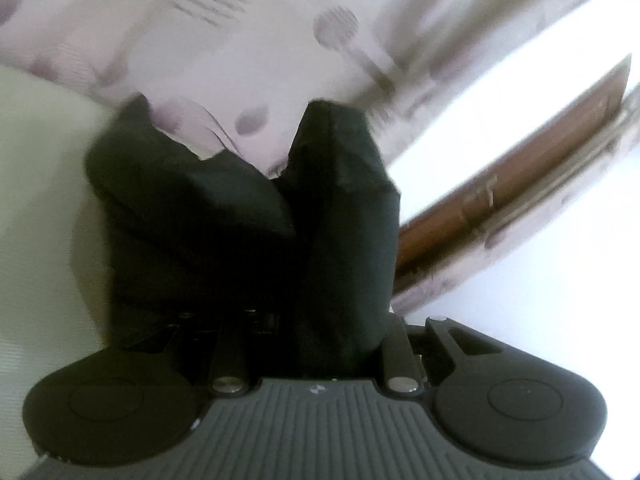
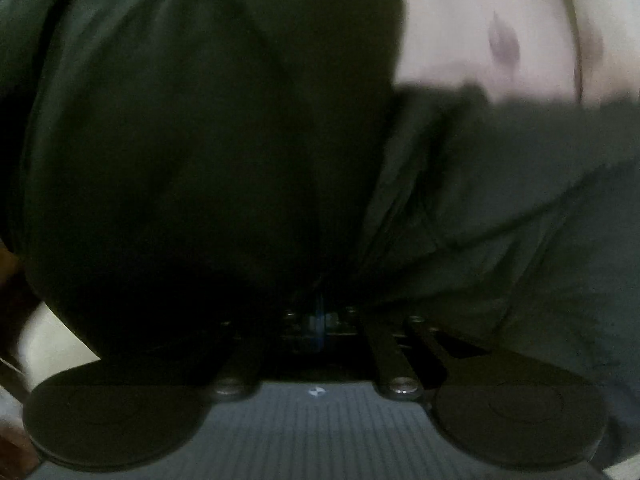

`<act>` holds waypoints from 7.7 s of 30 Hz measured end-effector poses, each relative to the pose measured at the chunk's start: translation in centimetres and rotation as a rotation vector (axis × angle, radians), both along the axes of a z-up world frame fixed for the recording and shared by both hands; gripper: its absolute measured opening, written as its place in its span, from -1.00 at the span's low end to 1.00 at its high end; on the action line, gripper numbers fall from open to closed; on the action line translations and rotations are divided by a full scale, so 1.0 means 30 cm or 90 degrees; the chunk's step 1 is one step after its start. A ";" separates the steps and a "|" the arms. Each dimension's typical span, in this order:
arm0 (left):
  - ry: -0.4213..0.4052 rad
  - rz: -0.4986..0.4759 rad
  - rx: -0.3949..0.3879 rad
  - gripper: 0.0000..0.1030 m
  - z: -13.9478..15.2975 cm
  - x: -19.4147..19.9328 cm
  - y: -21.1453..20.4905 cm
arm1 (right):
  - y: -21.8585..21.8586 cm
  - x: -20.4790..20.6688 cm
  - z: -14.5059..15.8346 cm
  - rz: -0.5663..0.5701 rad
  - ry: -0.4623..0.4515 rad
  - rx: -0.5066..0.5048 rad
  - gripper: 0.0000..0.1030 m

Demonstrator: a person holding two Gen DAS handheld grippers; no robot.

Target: Fold large clothes

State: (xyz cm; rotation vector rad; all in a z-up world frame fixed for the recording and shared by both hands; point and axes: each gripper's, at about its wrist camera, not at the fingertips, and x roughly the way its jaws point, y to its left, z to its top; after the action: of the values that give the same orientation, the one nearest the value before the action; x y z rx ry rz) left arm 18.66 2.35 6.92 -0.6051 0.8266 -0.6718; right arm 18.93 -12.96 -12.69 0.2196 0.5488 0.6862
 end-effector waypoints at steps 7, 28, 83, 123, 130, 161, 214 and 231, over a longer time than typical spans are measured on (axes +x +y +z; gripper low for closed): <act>0.028 -0.074 0.000 -0.55 -0.052 0.080 -0.280 | -0.039 0.044 -0.068 0.063 0.158 0.210 -0.98; -0.338 -0.128 -0.047 0.17 -0.385 -0.092 -0.417 | -0.853 -0.086 0.271 -0.079 -0.006 0.290 0.46; -0.342 0.136 0.150 0.99 -0.539 -0.295 -0.223 | -0.568 0.198 0.327 -0.036 0.101 0.054 0.80; -0.304 0.108 0.184 1.00 -0.645 -0.434 -0.323 | -0.783 0.255 0.310 -0.050 0.106 0.137 0.81; -0.316 0.097 0.198 1.00 -0.670 -0.461 -0.342 | -0.516 0.312 0.377 -0.001 0.146 -0.075 0.87; -0.174 0.237 0.243 -0.23 -0.722 -0.396 -0.448 | -0.699 0.125 0.433 -0.032 -0.099 -0.090 -0.76; -0.284 0.047 0.165 -0.39 -0.505 -0.330 -0.364 | -0.576 0.234 0.022 0.054 0.153 0.364 -0.47; -0.275 0.044 0.122 -0.11 -0.573 -0.318 -0.404 | -0.031 0.266 0.523 0.056 -0.344 -0.403 -0.54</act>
State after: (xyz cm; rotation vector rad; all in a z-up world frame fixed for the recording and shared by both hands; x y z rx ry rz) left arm 9.12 -9.78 -10.28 -0.2959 0.4571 -0.6222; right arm 26.92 -13.90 2.99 -0.5733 0.2329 0.5926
